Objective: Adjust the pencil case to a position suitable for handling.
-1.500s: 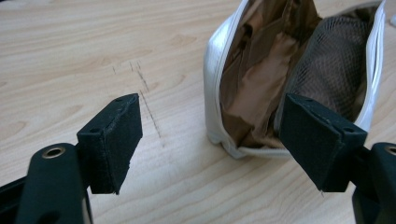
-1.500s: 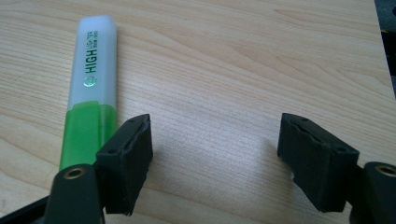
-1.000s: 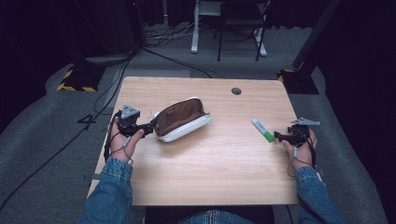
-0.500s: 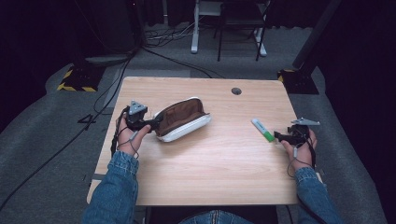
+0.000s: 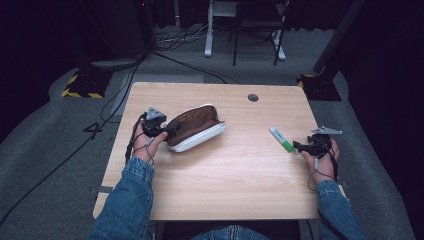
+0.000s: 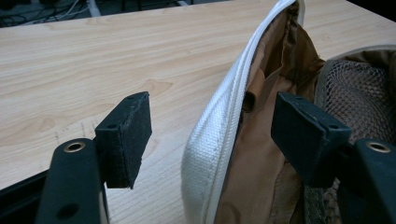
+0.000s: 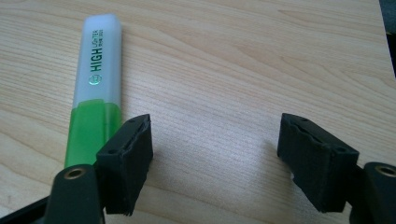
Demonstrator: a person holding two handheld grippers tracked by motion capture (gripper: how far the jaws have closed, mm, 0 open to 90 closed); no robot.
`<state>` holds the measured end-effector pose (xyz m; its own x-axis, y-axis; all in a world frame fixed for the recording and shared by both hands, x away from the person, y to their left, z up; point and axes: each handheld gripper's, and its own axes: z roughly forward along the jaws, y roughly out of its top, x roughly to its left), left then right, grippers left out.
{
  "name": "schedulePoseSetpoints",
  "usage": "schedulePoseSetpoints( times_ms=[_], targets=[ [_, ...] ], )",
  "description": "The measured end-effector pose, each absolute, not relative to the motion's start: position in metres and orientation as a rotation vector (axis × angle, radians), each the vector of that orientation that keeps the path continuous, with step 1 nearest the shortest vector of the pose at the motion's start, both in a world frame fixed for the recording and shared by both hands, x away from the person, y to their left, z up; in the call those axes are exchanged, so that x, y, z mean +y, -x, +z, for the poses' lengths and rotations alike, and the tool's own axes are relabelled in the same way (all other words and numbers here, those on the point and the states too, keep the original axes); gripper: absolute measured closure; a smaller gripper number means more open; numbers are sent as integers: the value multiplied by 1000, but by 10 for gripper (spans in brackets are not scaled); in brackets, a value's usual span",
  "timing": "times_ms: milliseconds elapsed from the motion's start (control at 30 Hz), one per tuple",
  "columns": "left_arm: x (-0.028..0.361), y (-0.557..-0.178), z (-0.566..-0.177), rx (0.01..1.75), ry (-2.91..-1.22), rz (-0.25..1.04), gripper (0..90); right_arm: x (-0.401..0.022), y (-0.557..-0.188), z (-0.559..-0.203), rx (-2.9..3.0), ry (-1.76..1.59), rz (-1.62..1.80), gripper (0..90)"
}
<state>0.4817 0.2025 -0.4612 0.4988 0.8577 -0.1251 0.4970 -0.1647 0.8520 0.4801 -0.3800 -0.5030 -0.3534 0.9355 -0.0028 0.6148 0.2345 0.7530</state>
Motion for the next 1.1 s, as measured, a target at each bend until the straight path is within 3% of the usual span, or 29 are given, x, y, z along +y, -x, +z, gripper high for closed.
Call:
schedulePoseSetpoints(
  times_ms=[433, 900, 1100],
  targets=[
    [197, -491, -474, 1134, -1883, 423, 388, -380, -480, -503, 2060, -1413, 933, 267],
    [193, -497, -478, 1138, -1904, 346, 698, -380, -478, -503, 2065, -1408, 939, 270],
    [195, -497, -479, 1156, -1892, 303, 789, -380, -478, -503, 2066, -1409, 940, 270]
  ],
)
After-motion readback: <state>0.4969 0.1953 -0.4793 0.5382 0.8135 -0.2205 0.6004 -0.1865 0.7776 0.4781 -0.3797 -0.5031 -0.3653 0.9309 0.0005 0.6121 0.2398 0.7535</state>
